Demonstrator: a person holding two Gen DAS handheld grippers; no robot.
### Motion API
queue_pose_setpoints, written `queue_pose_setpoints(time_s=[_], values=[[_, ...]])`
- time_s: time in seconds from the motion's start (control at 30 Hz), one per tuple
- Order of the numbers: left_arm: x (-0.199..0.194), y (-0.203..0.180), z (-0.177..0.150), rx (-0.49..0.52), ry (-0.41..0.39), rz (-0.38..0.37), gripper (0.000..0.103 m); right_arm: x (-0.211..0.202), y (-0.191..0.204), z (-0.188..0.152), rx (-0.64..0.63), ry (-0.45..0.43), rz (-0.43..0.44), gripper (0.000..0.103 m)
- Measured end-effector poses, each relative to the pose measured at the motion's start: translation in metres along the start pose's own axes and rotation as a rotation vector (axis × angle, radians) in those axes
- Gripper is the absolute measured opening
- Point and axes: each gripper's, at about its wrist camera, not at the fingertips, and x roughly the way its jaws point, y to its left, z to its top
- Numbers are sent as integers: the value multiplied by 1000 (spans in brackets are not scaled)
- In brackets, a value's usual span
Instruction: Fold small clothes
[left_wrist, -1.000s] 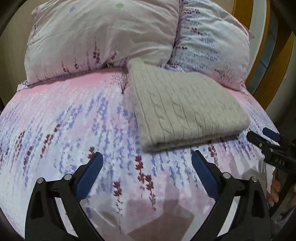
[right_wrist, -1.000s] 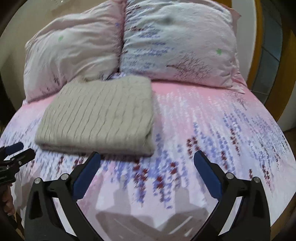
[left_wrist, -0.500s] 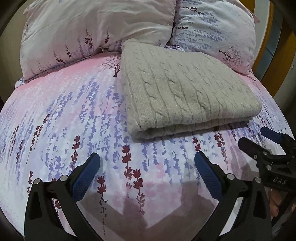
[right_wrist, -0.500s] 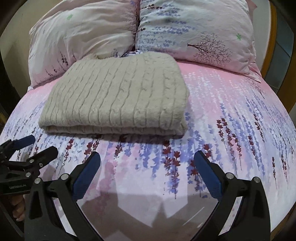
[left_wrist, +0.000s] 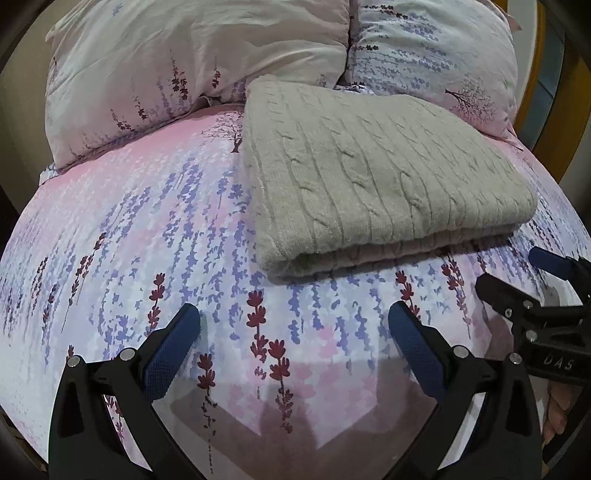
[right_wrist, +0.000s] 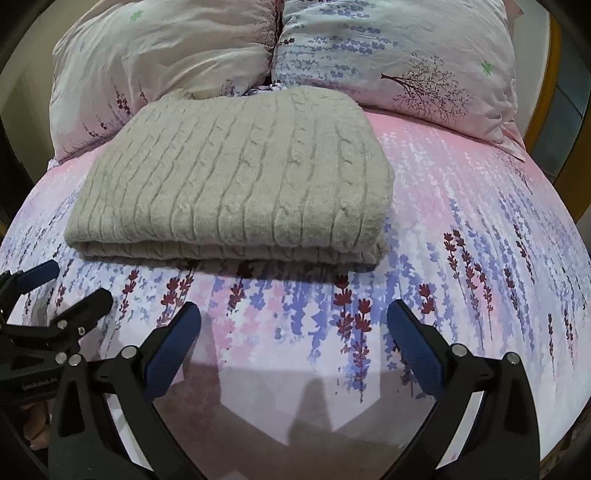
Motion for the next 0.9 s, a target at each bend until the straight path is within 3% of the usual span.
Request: queue_pose_setpoints(time_s=[0.9], values=[[3, 2, 1, -6, -2, 12, 102, -1, -1, -2, 4, 1, -7, 101]])
